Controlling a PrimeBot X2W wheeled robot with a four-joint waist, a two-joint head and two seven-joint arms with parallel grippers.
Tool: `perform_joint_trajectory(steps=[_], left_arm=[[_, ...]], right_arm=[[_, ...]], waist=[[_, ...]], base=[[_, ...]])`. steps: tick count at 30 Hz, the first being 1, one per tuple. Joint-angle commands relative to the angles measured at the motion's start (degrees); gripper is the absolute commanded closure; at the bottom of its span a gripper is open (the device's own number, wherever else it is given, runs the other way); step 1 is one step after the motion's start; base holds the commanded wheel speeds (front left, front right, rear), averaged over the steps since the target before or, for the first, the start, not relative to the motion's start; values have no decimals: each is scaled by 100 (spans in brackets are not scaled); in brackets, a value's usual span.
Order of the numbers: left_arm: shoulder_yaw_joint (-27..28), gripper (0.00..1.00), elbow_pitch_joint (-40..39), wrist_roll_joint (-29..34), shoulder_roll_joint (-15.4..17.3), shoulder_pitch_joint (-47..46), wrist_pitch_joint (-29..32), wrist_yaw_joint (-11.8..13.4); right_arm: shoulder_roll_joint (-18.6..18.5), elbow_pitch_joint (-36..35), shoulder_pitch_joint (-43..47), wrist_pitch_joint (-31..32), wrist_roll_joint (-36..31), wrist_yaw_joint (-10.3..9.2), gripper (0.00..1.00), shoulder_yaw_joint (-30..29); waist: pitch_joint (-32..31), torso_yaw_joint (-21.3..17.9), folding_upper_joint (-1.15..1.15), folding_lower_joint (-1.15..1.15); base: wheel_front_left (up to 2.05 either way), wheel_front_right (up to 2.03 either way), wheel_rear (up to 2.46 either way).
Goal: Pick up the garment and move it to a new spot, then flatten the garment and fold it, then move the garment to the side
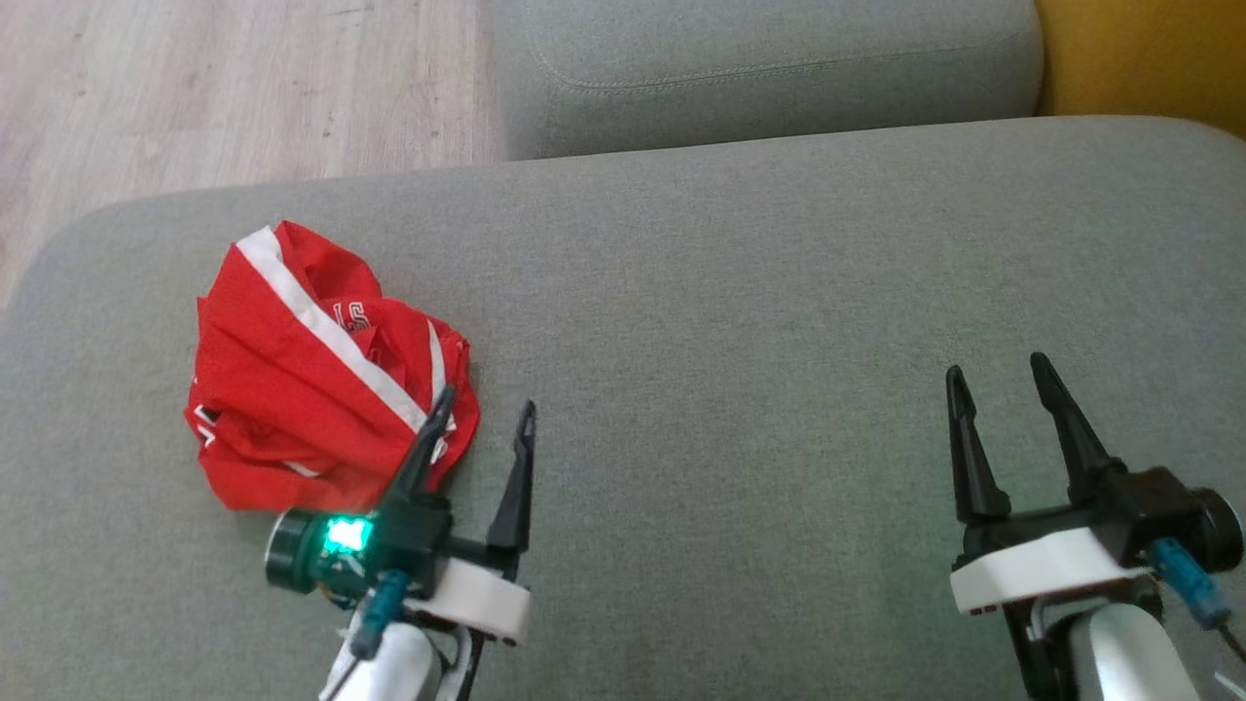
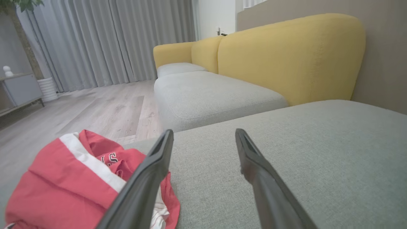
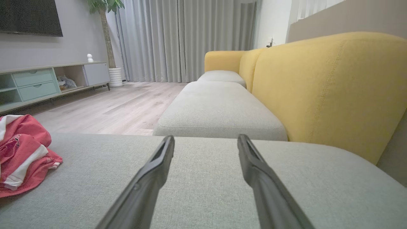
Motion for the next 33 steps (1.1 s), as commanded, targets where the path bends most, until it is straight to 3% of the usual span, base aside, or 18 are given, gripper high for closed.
perform_joint_trajectory(steps=[1, 7, 12, 22, 33], left_arm=[[80, 0, -156, 155, 99, -350, -70, 57], [-90, 0, -185, 343, 124, -404, -170, 276], [217, 0, -424, 3, -5, -205, -254, 286], [887, 0, -435, 36, -369, 225, -422, -175], [1302, 0, 100, 133, -638, 306, -435, -659]], right_arm=[[-47, -242, -247, -77, -173, -4, 0, 138], [-49, -298, -247, -177, -566, -4, 0, 203], [-51, -292, -207, -262, -334, -4, 0, 223], [-55, 100, -101, -430, 438, -4, 0, 195], [-55, 453, -152, -444, 646, -4, 0, 263]], waist=[[-4, 3, 0, 0], [-5, 14, 0, 0], [-5, 28, 0, 0], [-80, 32, 0, 0], [-120, 12, 0, 0]], base=[[0, 0, 0], [0, 0, 0], [0, 0, 0], [0, 0, 0], [0, 0, 0]])
